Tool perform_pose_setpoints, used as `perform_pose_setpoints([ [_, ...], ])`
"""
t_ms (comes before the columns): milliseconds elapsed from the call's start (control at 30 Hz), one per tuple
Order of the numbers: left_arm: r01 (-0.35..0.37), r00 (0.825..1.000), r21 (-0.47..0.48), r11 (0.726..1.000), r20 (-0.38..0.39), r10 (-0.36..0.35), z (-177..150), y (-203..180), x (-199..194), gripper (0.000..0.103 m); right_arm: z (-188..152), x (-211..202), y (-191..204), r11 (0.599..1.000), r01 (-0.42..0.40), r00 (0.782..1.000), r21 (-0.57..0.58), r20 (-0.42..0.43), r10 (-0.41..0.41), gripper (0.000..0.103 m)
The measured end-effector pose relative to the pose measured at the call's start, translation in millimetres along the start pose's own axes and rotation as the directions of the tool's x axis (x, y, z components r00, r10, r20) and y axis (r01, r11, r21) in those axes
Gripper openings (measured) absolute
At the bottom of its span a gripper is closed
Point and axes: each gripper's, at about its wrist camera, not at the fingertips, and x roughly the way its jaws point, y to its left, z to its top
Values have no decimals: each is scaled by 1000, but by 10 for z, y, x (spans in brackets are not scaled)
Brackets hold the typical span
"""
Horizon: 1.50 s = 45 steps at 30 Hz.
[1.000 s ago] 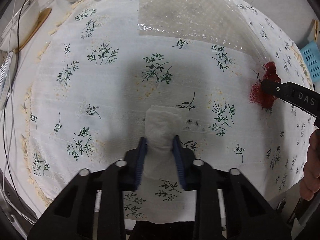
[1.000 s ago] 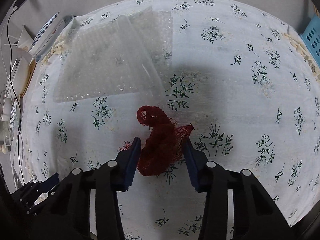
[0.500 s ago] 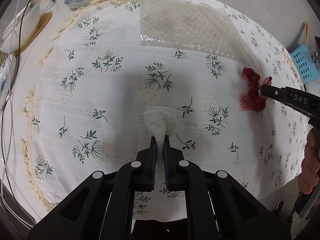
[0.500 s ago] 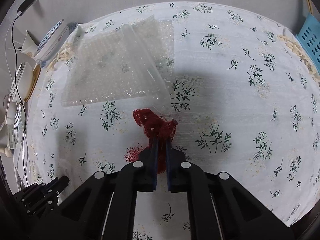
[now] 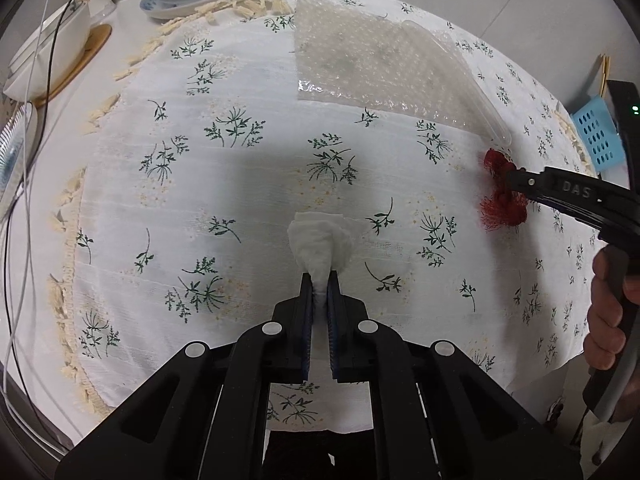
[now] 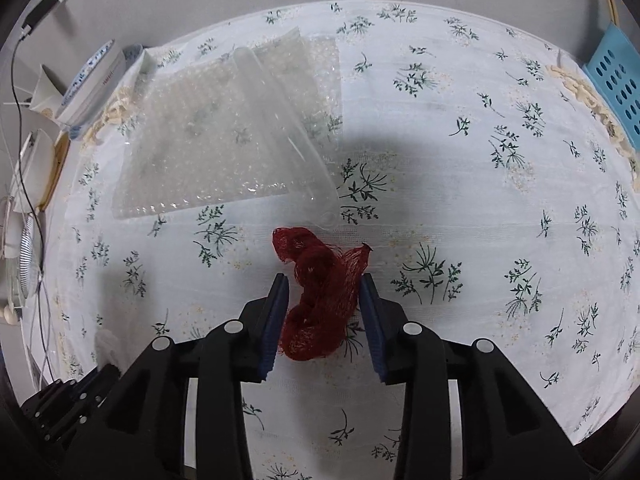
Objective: Collect trash
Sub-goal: 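Lift the tissue and red mesh bag and carry them toward the bin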
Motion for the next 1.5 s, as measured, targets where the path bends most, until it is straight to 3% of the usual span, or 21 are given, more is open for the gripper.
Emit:
perform_pose_setpoints([
  [67, 3, 1000, 3, 1000, 0, -3, -24, 39, -29, 6, 4, 61, 11, 1000, 22, 1000, 3, -19, -21, 34],
  [167, 10, 1000, 9, 1000, 0, -10, -32, 59, -42, 6, -3, 94, 29, 1000, 28, 999, 6, -28, -28, 19],
  [333, 27, 1000, 19, 999, -4, -27, -24, 86, -24, 6, -15, 61, 36, 999, 23, 999, 28, -24, -22, 12],
  [633, 75, 997, 61, 995, 7, -76, -26, 79, -84, 6, -244, -362, -66, 996, -10, 999, 85, 54, 6, 12],
  [967, 106, 994, 148, 983, 25, -111, -156, -132, -260, 6, -721, -910, -133, 995, -4, 988, 101, 156, -12, 12],
  [1500, 102, 990, 189, 977, 74, -117, -734, -559, -615, 6, -1641, -1392, -367, 1000, -9, 976, 2, 218, 8, 12],
])
